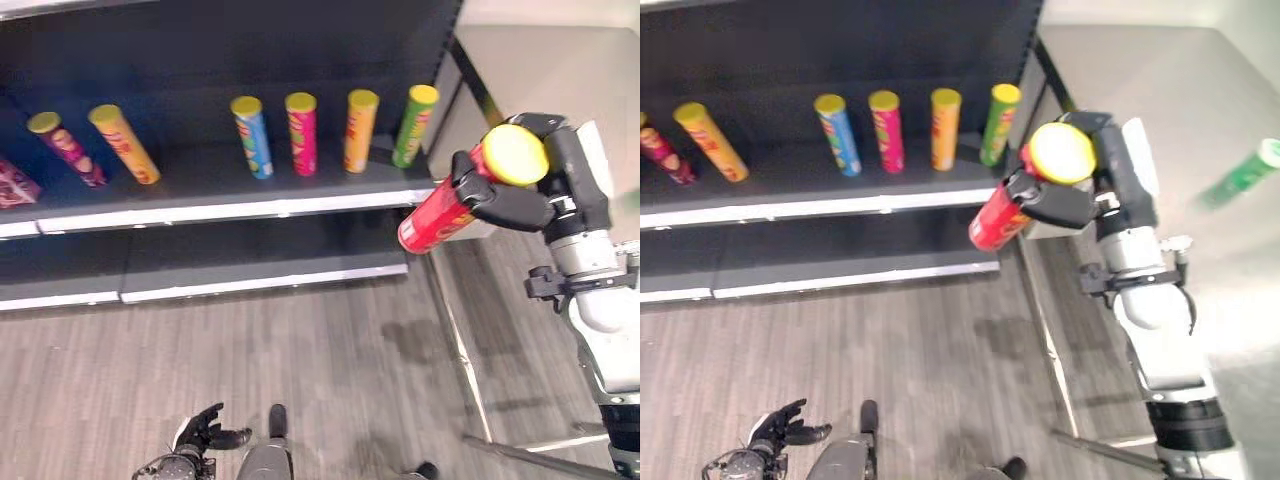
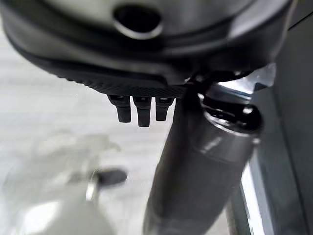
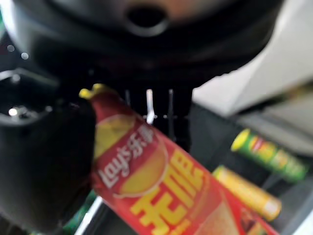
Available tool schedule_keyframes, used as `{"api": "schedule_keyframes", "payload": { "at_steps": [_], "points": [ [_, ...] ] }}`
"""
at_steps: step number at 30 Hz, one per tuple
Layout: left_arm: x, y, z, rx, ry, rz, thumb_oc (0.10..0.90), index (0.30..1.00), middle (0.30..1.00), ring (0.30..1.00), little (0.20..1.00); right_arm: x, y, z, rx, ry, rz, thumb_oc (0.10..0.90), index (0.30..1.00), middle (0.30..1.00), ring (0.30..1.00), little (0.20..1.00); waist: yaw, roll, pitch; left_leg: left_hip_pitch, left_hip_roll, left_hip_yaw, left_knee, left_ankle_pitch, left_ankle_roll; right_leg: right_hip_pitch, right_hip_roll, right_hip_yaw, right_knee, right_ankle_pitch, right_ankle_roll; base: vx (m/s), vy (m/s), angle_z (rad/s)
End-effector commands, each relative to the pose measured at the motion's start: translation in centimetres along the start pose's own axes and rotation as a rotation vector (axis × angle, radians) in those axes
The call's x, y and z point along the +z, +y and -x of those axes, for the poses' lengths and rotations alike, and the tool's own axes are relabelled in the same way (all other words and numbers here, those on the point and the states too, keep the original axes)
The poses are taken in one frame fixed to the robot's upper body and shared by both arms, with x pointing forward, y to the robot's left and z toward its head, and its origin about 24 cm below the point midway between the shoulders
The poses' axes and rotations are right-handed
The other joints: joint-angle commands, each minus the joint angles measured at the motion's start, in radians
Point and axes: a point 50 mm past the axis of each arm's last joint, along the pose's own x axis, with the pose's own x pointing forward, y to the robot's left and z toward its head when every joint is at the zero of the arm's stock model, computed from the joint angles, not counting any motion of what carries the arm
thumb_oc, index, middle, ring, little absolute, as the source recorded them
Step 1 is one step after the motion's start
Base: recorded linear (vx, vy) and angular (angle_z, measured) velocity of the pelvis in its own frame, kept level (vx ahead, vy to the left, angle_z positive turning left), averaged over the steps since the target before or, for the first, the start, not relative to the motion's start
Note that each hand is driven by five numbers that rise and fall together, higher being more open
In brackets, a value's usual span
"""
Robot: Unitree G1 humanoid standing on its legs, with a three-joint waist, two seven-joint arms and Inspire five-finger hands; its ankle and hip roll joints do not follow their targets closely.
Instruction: Put the goods on the table back onto the shelves and tidy them up.
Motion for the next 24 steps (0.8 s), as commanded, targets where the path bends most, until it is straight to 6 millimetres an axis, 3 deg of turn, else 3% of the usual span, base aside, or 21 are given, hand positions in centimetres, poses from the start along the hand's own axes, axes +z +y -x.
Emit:
{"api": "schedule_keyframes", "payload": {
  "at_steps": [1, 2, 3, 4, 5, 6, 11, 13, 16, 17, 18, 20, 22, 24],
  "points": [
    [-1.3, 0.9, 0.8, 0.009, 0.002, -0.021, 0.800, 0.900, 0.900, 0.900, 0.900, 7.3, -3.4, -2.0, -0.060, -0.361, 0.131, 0.400, 0.300, 0.300, 0.300, 0.300, -0.026, 0.036, -0.081, 0.036, 0.041, -0.066, -0.108, -0.036, -0.045, -0.067, 0.323, 0.220, -0.018, -0.354, 0.051, 0.12, 0.086, 0.49],
    [-1.2, 0.8, 0.8, 0.007, 0.000, -0.020, 0.800, 0.900, 0.900, 0.900, 0.900, 7.3, -3.2, -2.1, -0.054, -0.365, 0.131, 0.400, 0.300, 0.300, 0.300, 0.300, -0.030, 0.034, -0.074, 0.045, 0.034, -0.073, -0.114, -0.035, -0.043, -0.084, 0.368, 0.229, -0.038, -0.361, 0.040, 0.11, 0.086, 0.57],
    [-1.1, 0.8, 0.8, 0.007, -0.001, -0.019, 0.800, 0.900, 0.900, 0.900, 0.900, 7.4, -3.2, -2.1, -0.054, -0.366, 0.131, 0.400, 0.300, 0.300, 0.300, 0.300, -0.031, 0.035, -0.076, 0.041, 0.035, -0.074, -0.114, -0.031, -0.043, -0.085, 0.370, 0.228, -0.044, -0.355, 0.039, 0.09, 0.028, 0.62],
    [-0.7, 0.4, 0.6, -0.005, -0.014, -0.018, 0.800, 0.900, 0.900, 0.900, 0.900, 7.5, -2.8, -2.1, -0.034, -0.377, 0.135, 0.400, 0.300, 0.300, 0.300, 0.300, -0.046, 0.025, -0.053, 0.063, 0.011, -0.092, -0.123, -0.040, -0.039, -0.132, 0.459, 0.266, -0.079, -0.356, 0.033, 0.05, 0.018, 0.30],
    [-0.7, 0.4, 0.6, -0.005, -0.015, -0.017, 0.800, 0.900, 0.900, 0.900, 0.900, 7.5, -2.8, -2.1, -0.034, -0.378, 0.135, 0.400, 0.300, 0.300, 0.300, 0.300, -0.048, 0.025, -0.055, 0.058, 0.011, -0.093, -0.122, -0.037, -0.039, -0.134, 0.460, 0.265, -0.083, -0.350, 0.033, 0.11, 0.016, 0.13],
    [0.0, -0.3, 0.4, -0.026, -0.035, -0.020, 0.800, 0.900, 0.900, 0.900, 0.900, 7.5, -2.3, -2.2, -0.015, -0.380, 0.156, 0.400, 0.300, 0.300, 0.300, 0.300, -0.058, 0.009, -0.041, 0.060, -0.014, -0.112, -0.119, -0.046, -0.033, -0.153, 0.505, 0.298, -0.132, -0.327, 0.029, 0.09, -0.016, 0.33],
    [-0.5, -2.1, 0.8, -0.074, -0.041, 0.034, 0.800, 0.900, 0.900, 0.900, 0.900, 7.3, -0.9, -2.2, 0.044, -0.382, 0.162, 0.400, 0.300, 0.300, 0.300, 0.300, -0.056, -0.003, -0.055, 0.064, -0.034, -0.138, -0.075, -0.082, -0.034, -0.069, 0.525, 0.318, -0.251, -0.290, 0.019, 0.14, -0.077, 0.57],
    [-0.1, -2.8, 0.9, -0.099, -0.061, 0.035, 0.800, 0.900, 0.900, 0.900, 0.900, 7.4, -0.3, -2.0, 0.062, -0.390, 0.139, 0.400, 0.300, 0.300, 0.300, 0.300, -0.052, -0.005, -0.025, 0.000, -0.039, -0.146, 0.084, -0.122, -0.052, -0.047, 0.510, 0.309, -0.252, -0.300, 0.007, 0.06, -0.082, 0.05],
    [0.2, -3.2, 0.9, -0.100, -0.069, 0.051, 0.800, 0.900, 0.900, 0.900, 0.900, 7.2, 0.1, -2.2, 0.074, -0.384, 0.141, 0.400, 0.300, 0.300, 0.300, 0.300, -0.053, -0.003, -0.007, -0.071, -0.038, -0.147, 0.206, -0.147, -0.067, -0.030, 0.497, 0.293, -0.259, -0.309, -0.004, 0.01, -0.004, 0.30],
    [0.3, -3.3, 0.9, -0.104, -0.075, 0.060, 0.800, 0.900, 0.900, 0.900, 0.900, 7.2, 0.1, -2.1, 0.077, -0.382, 0.154, 0.400, 0.300, 0.300, 0.300, 0.300, -0.054, -0.001, -0.003, -0.093, -0.020, -0.133, 0.228, -0.142, -0.078, -0.018, 0.491, 0.281, -0.268, -0.315, -0.004, 0.11, 0.099, 0.60],
    [0.3, -3.6, 1.0, -0.112, -0.075, 0.059, 0.800, 0.900, 0.900, 0.900, 0.900, 7.0, 0.3, -2.2, 0.078, -0.372, 0.172, 0.400, 0.300, 0.300, 0.300, 0.300, -0.051, 0.007, -0.006, -0.101, 0.034, -0.119, 0.189, -0.121, -0.083, -0.004, 0.484, 0.272, -0.279, -0.322, 0.004, 0.22, 0.264, 0.53],
    [0.1, -3.0, 0.9, -0.085, -0.063, 0.034, 0.800, 0.900, 0.900, 0.900, 0.900, 6.0, 0.7, -2.3, 0.066, -0.329, 0.162, 0.400, 0.300, 0.300, 0.300, 0.300, -0.045, 0.006, -0.025, -0.125, 0.184, -0.151, -0.030, 0.032, -0.115, -0.009, 0.444, 0.268, -0.280, -0.357, 0.033, 0.31, 0.413, 0.24],
    [0.0, -2.9, 0.8, -0.081, -0.062, 0.029, 0.800, 0.900, 0.900, 0.900, 0.900, 5.9, 0.5, -2.2, 0.058, -0.324, 0.183, 0.400, 0.300, 0.300, 0.300, 0.300, -0.049, 0.026, -0.041, -0.114, 0.218, -0.125, -0.120, 0.076, -0.138, 0.005, 0.433, 0.265, -0.282, -0.376, 0.049, 0.22, 0.324, 0.09],
    [-0.4, -3.1, 1.0, -0.082, -0.051, 0.020, 0.800, 0.900, 0.900, 0.900, 0.900, 6.1, 0.3, -1.9, 0.054, -0.327, 0.190, 0.400, 0.300, 0.300, 0.300, 0.300, -0.048, 0.060, -0.062, -0.093, 0.221, -0.115, -0.140, 0.077, -0.164, 0.013, 0.419, 0.261, -0.282, -0.368, 0.065, 0.17, 0.329, -0.05]
  ]
}}
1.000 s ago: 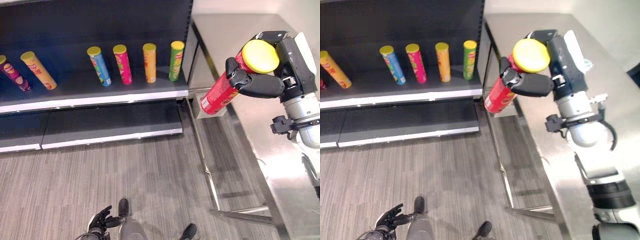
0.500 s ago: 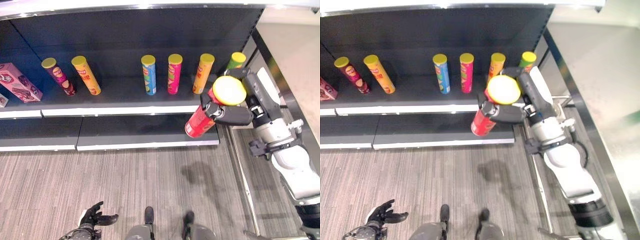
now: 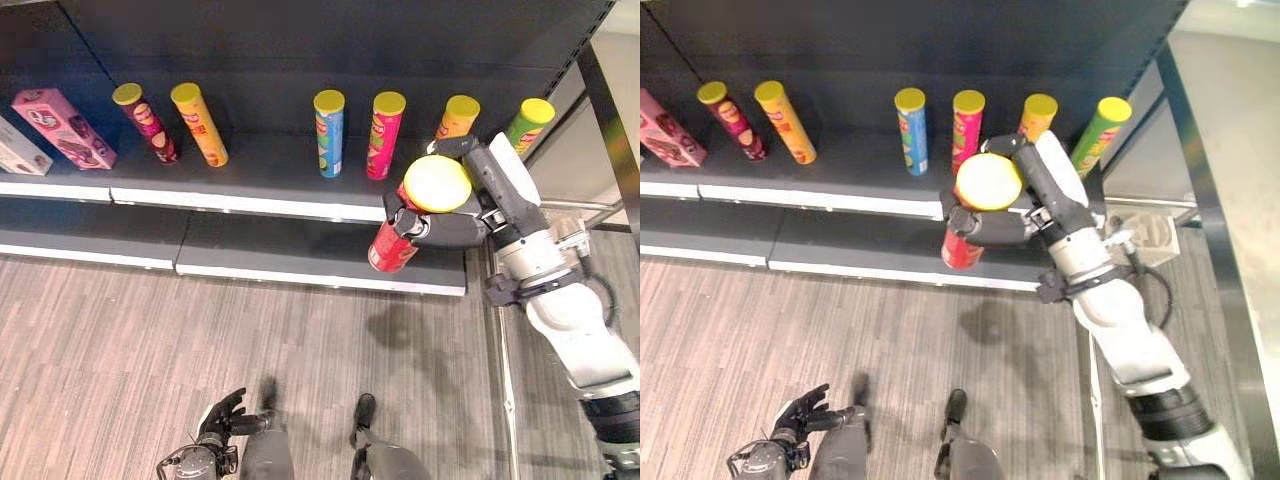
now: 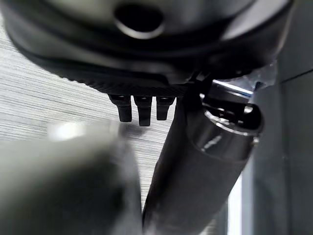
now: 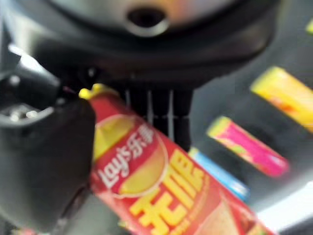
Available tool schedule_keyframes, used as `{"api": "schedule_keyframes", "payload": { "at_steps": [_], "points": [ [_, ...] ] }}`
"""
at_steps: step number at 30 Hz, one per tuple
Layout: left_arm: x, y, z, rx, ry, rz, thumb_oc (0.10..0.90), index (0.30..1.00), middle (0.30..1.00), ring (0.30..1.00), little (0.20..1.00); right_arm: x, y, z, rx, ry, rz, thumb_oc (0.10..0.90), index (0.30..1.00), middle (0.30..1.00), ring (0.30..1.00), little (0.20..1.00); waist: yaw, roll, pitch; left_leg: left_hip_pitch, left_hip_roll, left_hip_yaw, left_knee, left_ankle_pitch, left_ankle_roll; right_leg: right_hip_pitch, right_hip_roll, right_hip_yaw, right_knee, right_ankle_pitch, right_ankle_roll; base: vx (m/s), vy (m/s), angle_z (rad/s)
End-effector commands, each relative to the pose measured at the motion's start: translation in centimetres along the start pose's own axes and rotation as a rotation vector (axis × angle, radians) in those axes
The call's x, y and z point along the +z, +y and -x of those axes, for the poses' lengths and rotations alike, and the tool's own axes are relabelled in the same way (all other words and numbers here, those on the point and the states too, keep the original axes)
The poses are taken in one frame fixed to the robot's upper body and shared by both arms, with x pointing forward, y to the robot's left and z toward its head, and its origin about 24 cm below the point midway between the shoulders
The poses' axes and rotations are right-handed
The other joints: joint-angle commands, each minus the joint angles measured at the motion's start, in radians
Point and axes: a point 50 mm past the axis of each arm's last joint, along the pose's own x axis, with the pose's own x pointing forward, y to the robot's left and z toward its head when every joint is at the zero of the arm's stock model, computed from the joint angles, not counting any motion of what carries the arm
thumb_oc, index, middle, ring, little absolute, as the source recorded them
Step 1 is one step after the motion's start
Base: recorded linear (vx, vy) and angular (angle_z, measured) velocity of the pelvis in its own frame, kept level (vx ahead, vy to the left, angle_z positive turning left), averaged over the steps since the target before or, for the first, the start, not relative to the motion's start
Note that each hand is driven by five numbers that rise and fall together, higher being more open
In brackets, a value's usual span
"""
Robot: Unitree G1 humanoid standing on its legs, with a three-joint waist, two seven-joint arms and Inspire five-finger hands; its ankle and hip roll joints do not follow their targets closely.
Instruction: Put the goods on the table back onto the shelves and tidy them up.
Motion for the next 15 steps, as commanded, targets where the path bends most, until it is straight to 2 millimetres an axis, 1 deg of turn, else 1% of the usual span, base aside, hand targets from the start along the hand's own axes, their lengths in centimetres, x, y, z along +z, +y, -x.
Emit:
{"api": "schedule_keyframes", "payload": {
  "at_steps": [1, 2, 3, 4, 5, 6, 7, 8, 10, 12, 13, 14, 15],
  "points": [
    [-2.5, 2.4, 1.7, 0.015, 0.026, -0.114, 0.800, 0.900, 0.900, 0.900, 0.900, 6.1, -3.5, -0.9, -0.141, -0.321, 0.074, 0.400, 0.300, 0.300, 0.300, 0.300, 0.015, 0.011, -0.160, 0.090, -0.146, 0.035, 0.011, 0.073, 0.021, 0.081, -0.118, -0.018, 0.007, -0.136, 0.148, 0.23, 0.447, -0.27],
    [-2.7, 2.8, 1.7, 0.022, 0.038, -0.136, 0.800, 0.900, 0.900, 0.900, 0.900, 6.1, -3.3, -0.9, -0.152, -0.324, 0.074, 0.400, 0.300, 0.300, 0.300, 0.300, 0.018, 0.011, -0.167, 0.105, -0.179, 0.044, 0.022, 0.061, 0.033, 0.092, -0.158, -0.012, 0.007, -0.116, 0.162, 0.24, 0.454, -0.29],
    [-2.6, 3.1, 1.7, 0.029, 0.038, -0.149, 0.800, 0.900, 0.900, 0.900, 0.900, 6.3, -3.2, -1.0, -0.157, -0.329, 0.069, 0.400, 0.300, 0.300, 0.300, 0.300, 0.024, 0.004, -0.165, 0.113, -0.199, 0.053, 0.028, 0.051, 0.042, 0.096, -0.182, -0.005, 0.007, -0.107, 0.171, 0.25, 0.525, -0.32],
    [-2.6, 3.8, 1.7, 0.053, 0.045, -0.165, 0.800, 0.900, 0.900, 0.900, 0.900, 6.7, -3.1, -1.3, -0.172, -0.346, 0.075, 0.400, 0.300, 0.300, 0.300, 0.300, 0.031, -0.002, -0.169, 0.121, -0.232, 0.067, 0.038, 0.025, 0.064, 0.091, -0.223, 0.000, 0.021, -0.089, 0.183, 0.15, 0.425, -0.10],
    [-2.5, 4.2, 1.6, 0.069, 0.049, -0.165, 0.800, 0.900, 0.900, 0.900, 0.900, 6.8, -3.0, -1.5, -0.181, -0.354, 0.077, 0.400, 0.300, 0.300, 0.300, 0.300, 0.036, -0.009, -0.170, 0.125, -0.251, 0.080, 0.043, 0.011, 0.080, 0.077, -0.246, 0.008, 0.042, -0.086, 0.190, 0.12, 0.455, 0.02],
    [-2.6, 4.7, 1.7, 0.095, 0.054, -0.163, 0.800, 0.900, 0.900, 0.900, 0.900, 7.1, -2.7, -1.8, -0.185, -0.370, 0.067, 0.400, 0.300, 0.300, 0.300, 0.300, 0.044, -0.013, -0.169, 0.127, -0.269, 0.096, 0.050, -0.004, 0.100, 0.063, -0.271, 0.000, 0.071, -0.078, 0.198, 0.07, 0.315, 0.12],
    [-2.6, 4.9, 1.7, 0.104, 0.056, -0.157, 0.800, 0.900, 0.900, 0.900, 0.900, 7.2, -2.4, -2.0, -0.182, -0.377, 0.063, 0.400, 0.300, 0.300, 0.300, 0.300, 0.049, -0.013, -0.169, 0.133, -0.278, 0.099, 0.051, -0.012, 0.110, 0.054, -0.281, -0.001, 0.095, -0.072, 0.195, 0.08, 0.338, -0.12],
    [-2.8, 5.6, 1.9, 0.128, 0.065, -0.146, 0.800, 0.900, 0.900, 0.900, 0.900, 7.6, -2.0, -2.4, -0.174, -0.394, 0.061, 0.400, 0.300, 0.300, 0.300, 0.300, 0.059, -0.017, -0.162, 0.157, -0.291, 0.127, 0.049, -0.030, 0.134, 0.023, -0.304, -0.011, 0.162, -0.060, 0.193, 0.08, 0.235, -0.27],
    [-2.8, 6.0, 1.9, 0.142, 0.073, -0.143, 0.800, 0.900, 0.900, 0.900, 0.900, 7.6, -1.5, -2.5, -0.161, -0.392, 0.049, 0.400, 0.300, 0.300, 0.300, 0.300, 0.063, -0.019, -0.151, 0.177, -0.298, 0.138, 0.047, -0.043, 0.143, 0.000, -0.309, -0.007, 0.216, -0.055, 0.192, 0.06, 0.138, -0.32],
    [-2.5, 6.0, 1.8, 0.144, 0.063, -0.137, 0.800, 0.900, 0.900, 0.900, 0.900, 7.5, -1.3, -2.6, -0.150, -0.388, 0.050, 0.400, 0.300, 0.300, 0.300, 0.300, 0.052, -0.018, -0.135, 0.193, -0.302, 0.133, 0.043, -0.050, 0.147, -0.032, -0.282, 0.020, 0.227, -0.040, 0.184, 0.05, 0.033, -0.13],
    [-2.3, 5.9, 1.8, 0.138, 0.055, -0.134, 0.800, 0.900, 0.900, 0.900, 0.900, 7.6, -1.3, -2.7, -0.145, -0.392, 0.051, 0.400, 0.300, 0.300, 0.300, 0.300, 0.047, -0.016, -0.130, 0.198, -0.303, 0.129, 0.040, -0.052, 0.147, -0.052, -0.267, 0.033, 0.209, -0.035, 0.183, 0.06, -0.042, -0.07],
    [-1.8, 5.6, 1.5, 0.131, 0.037, -0.131, 0.800, 0.900, 0.900, 0.900, 0.900, 7.9, -1.3, -2.9, -0.151, -0.403, 0.044, 0.400, 0.300, 0.300, 0.300, 0.300, 0.038, -0.013, -0.119, 0.201, -0.300, 0.121, 0.040, -0.057, 0.142, -0.090, -0.242, 0.056, 0.163, -0.012, 0.188, 0.06, -0.084, -0.22],
    [-1.4, 5.4, 1.4, 0.128, 0.024, -0.133, 0.800, 0.900, 0.900, 0.900, 0.900, 8.0, -1.1, -3.0, -0.149, -0.415, 0.037, 0.400, 0.300, 0.300, 0.300, 0.300, 0.029, -0.014, -0.108, 0.205, -0.298, 0.114, 0.040, -0.059, 0.139, -0.122, -0.227, 0.078, 0.131, -0.004, 0.191, 0.17, -0.204, -0.03]
  ]
}}
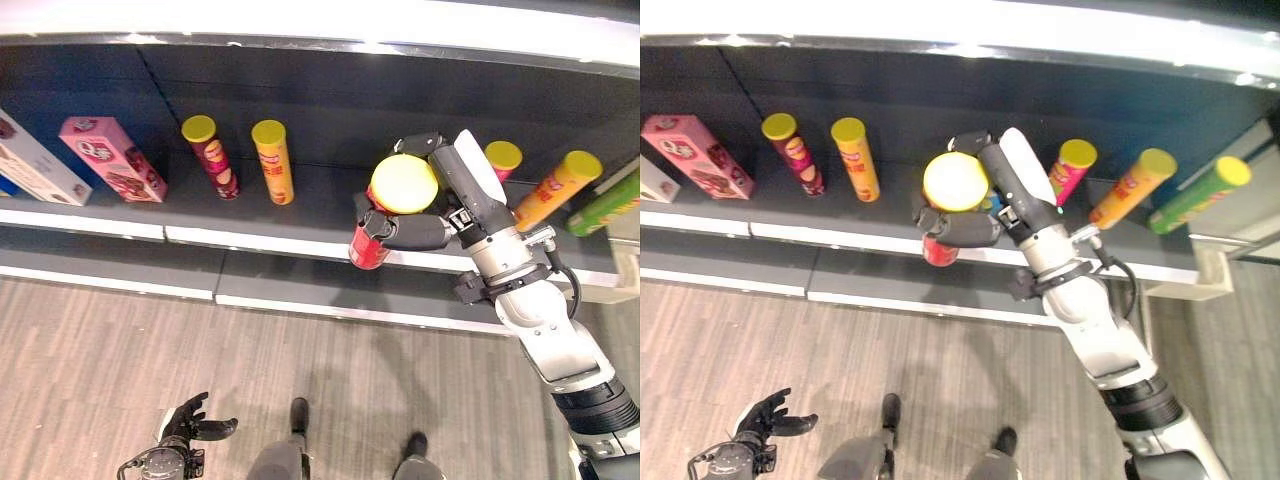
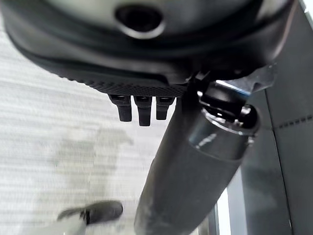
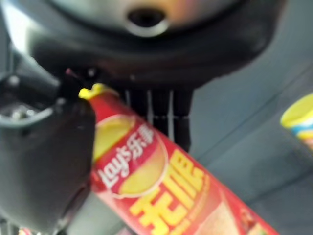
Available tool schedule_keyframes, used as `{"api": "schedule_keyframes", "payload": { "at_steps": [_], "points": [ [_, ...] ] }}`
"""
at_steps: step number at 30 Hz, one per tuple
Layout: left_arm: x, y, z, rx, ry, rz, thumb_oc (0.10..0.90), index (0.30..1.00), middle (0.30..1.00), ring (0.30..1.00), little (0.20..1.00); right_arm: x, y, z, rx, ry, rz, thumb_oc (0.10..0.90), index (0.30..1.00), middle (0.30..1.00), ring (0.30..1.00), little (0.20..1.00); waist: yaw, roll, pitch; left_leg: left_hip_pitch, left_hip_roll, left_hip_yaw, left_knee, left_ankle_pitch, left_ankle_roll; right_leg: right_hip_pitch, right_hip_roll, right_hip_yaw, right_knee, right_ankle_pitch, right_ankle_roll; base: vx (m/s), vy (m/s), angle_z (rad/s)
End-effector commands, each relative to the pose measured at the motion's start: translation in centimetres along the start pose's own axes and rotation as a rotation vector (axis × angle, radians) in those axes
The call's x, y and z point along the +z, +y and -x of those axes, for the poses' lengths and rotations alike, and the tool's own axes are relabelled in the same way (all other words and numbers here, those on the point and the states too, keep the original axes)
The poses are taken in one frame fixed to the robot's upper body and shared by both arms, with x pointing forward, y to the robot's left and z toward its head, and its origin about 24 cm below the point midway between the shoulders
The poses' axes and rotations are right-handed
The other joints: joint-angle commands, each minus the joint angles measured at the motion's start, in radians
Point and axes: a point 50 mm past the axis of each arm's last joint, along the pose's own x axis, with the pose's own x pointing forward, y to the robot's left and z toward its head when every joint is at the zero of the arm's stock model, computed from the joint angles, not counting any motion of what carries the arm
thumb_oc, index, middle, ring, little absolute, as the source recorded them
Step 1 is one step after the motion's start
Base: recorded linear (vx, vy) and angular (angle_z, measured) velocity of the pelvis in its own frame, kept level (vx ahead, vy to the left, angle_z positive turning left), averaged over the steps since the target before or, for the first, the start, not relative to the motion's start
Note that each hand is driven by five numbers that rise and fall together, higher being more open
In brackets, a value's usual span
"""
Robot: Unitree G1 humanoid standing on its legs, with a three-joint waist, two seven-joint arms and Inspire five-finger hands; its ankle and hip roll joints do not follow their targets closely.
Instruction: Put the goods on the table back onto the shelves and tidy them up.
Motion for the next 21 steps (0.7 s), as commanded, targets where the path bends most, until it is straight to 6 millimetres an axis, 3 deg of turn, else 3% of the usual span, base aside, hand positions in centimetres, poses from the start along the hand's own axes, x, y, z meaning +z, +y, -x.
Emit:
{"api": "schedule_keyframes", "payload": {
  "at_steps": [1, 3, 7, 10, 15, 21],
  "points": [
    [-0.9, 0.4, 0.7, 0.013, -0.013, -0.013, 0.800, 0.900, 0.900, 0.900, 0.900, 3.9, -2.6, -1.4, -0.153, -0.234, 0.046, 0.400, 0.300, 0.300, 0.300, 0.300, -0.022, -0.002, -0.062, -0.011, 0.026, -0.019, 0.047, -0.090, -0.097, 0.062, 0.012, 0.053, -0.009, -0.021, 0.005, 0.19, -0.273, 0.06],
    [-1.3, -0.5, 0.9, -0.004, -0.007, 0.002, 0.800, 0.900, 0.900, 0.900, 0.900, 3.9, -2.0, -1.6, -0.139, -0.232, 0.071, 0.400, 0.300, 0.300, 0.300, 0.300, -0.019, -0.004, -0.071, -0.020, 0.049, -0.041, 0.047, -0.082, -0.109, 0.090, 0.025, 0.019, -0.033, -0.021, -0.003, 0.21, -0.327, 0.91],
    [-1.7, -1.8, 1.3, -0.021, -0.007, -0.014, 0.800, 0.900, 0.900, 0.900, 0.900, 3.0, -0.3, -4.4, -0.244, -0.188, 0.175, 0.400, 0.300, 0.300, 0.300, 0.300, 0.045, 0.045, -0.052, -0.063, 0.060, -0.103, 0.026, -0.045, -0.135, 0.124, 0.027, -0.065, -0.046, -0.045, -0.010, 0.08, -0.161, 0.66],
    [-2.5, -1.7, 1.5, -0.003, 0.015, -0.022, 0.800, 0.900, 0.900, 0.900, 0.900, 3.1, -1.0, -6.0, -0.335, -0.197, 0.286, 0.400, 0.300, 0.300, 0.300, 0.300, 0.083, 0.073, -0.034, -0.092, 0.049, -0.124, 0.018, -0.032, -0.138, 0.117, 0.014, -0.092, -0.048, -0.046, -0.007, -0.03, 0.016, 0.70],
    [-2.6, -1.9, 1.6, -0.002, 0.015, -0.043, 0.800, 0.900, 0.900, 0.900, 0.900, 3.1, -1.6, -7.1, -0.399, -0.195, 0.370, 0.400, 0.300, 0.300, 0.300, 0.300, 0.112, 0.090, -0.022, -0.119, 0.035, -0.142, 0.019, -0.029, -0.135, 0.111, 0.000, -0.113, -0.053, -0.041, 0.001, -0.02, 0.027, 0.29],
    [-1.5, -2.2, 1.4, -0.008, -0.039, -0.047, 0.800, 0.900, 0.900, 0.900, 0.900, 1.5, -4.7, -7.9, -0.512, -0.121, 0.526, 0.400, 0.300, 0.300, 0.300, 0.300, 0.143, 0.108, -0.009, -0.161, 0.014, -0.166, 0.015, -0.020, -0.135, 0.093, -0.020, -0.138, -0.054, -0.027, 0.012, -0.02, 0.023, 0.14]
  ]
}}
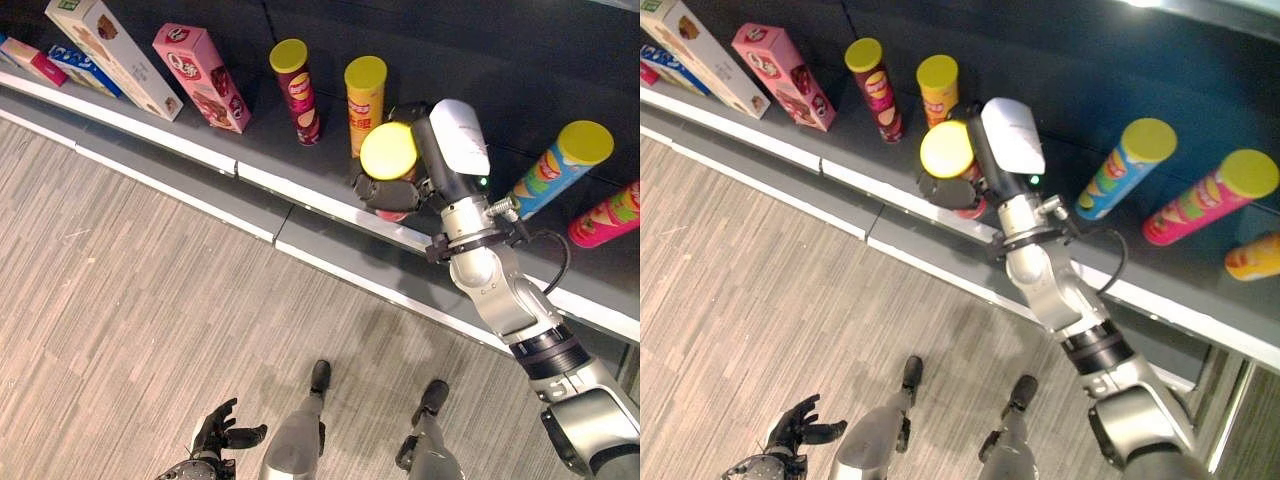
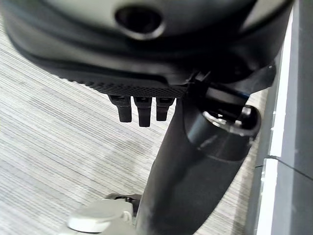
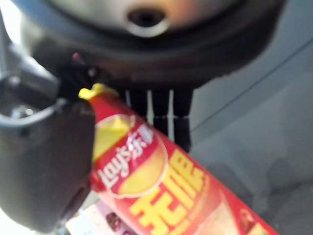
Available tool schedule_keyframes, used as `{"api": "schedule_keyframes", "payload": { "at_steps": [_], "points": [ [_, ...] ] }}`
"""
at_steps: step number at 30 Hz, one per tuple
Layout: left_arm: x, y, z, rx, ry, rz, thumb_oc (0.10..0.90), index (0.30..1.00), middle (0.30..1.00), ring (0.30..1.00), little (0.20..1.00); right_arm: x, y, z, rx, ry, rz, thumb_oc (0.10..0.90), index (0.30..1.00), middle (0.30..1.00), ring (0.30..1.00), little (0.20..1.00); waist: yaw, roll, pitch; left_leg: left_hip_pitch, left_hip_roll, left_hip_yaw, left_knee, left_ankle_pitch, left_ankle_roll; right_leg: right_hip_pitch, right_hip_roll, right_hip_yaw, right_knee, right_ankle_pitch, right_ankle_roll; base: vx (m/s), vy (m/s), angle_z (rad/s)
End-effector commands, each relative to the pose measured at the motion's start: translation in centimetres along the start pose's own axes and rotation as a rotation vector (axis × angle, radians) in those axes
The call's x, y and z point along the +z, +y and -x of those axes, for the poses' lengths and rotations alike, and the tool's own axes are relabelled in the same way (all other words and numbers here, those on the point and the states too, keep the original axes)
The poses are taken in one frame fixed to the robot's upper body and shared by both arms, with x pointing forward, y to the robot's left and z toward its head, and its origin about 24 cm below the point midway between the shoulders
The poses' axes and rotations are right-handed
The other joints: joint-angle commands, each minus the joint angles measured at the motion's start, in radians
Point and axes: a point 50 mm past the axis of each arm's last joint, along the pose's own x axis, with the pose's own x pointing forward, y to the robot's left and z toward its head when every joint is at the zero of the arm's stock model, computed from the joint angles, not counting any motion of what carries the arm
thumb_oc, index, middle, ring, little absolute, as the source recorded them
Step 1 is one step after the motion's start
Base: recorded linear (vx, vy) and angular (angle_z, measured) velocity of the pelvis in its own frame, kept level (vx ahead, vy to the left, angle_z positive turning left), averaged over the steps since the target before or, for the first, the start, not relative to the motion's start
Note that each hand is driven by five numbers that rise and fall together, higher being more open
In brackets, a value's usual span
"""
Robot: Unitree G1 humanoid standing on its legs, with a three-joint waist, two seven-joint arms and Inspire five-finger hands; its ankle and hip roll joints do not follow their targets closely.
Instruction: Put the goods on the table back onto the shelves and tidy them up.
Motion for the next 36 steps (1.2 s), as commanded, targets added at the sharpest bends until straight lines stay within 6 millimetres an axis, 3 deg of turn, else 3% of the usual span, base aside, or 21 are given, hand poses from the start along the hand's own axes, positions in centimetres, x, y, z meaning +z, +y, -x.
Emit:
{"api": "schedule_keyframes", "payload": {
  "at_steps": [1, 9, 20, 36],
  "points": [
    [-0.2, 2.1, 0.1, 0.045, -0.011, -0.113, 0.800, 0.900, 0.900, 0.900, 0.900, 2.7, -6.0, -3.8, -0.324, -0.158, 0.047, 0.400, 0.300, 0.300, 0.300, 0.300, -0.005, -0.018, -0.070, -0.050, -0.011, -0.032, 0.013, -0.038, -0.008, 0.104, -0.072, -0.011, 0.021, -0.118, 0.120, -0.01, 0.010, 0.17],
    [1.3, 1.6, -0.2, 0.033, -0.074, -0.106, 0.800, 0.900, 0.900, 0.900, 0.900, -1.2, -8.6, -5.0, -0.439, 0.006, 0.130, 0.400, 0.300, 0.300, 0.300, 0.300, 0.009, 0.003, -0.049, -0.093, -0.025, -0.045, 0.011, -0.029, -0.009, 0.074, -0.089, -0.023, 0.019, -0.106, 0.129, 0.00, 0.001, 0.01],
    [2.5, 0.9, -0.4, 0.009, -0.116, -0.106, 0.800, 0.900, 0.900, 0.900, 0.900, -2.3, -9.8, -5.7, -0.498, 0.073, 0.120, 0.400, 0.300, 0.300, 0.300, 0.300, 0.020, 0.015, -0.041, -0.118, -0.037, -0.063, 0.014, -0.030, -0.006, 0.060, -0.096, -0.033, 0.019, -0.106, 0.135, 0.00, -0.003, 0.01],
    [3.3, 0.3, -0.5, -0.011, -0.151, -0.119, 0.800, 0.900, 0.900, 0.900, 0.900, -4.3, -10.0, -6.3, -0.550, 0.208, 0.008, 0.400, 0.300, 0.300, 0.300, 0.300, 0.057, 0.034, -0.036, -0.145, -0.057, -0.102, 0.012, -0.021, -0.005, 0.066, -0.108, -0.079, 0.019, -0.106, 0.145, 0.01, -0.003, 0.09]
  ]
}}
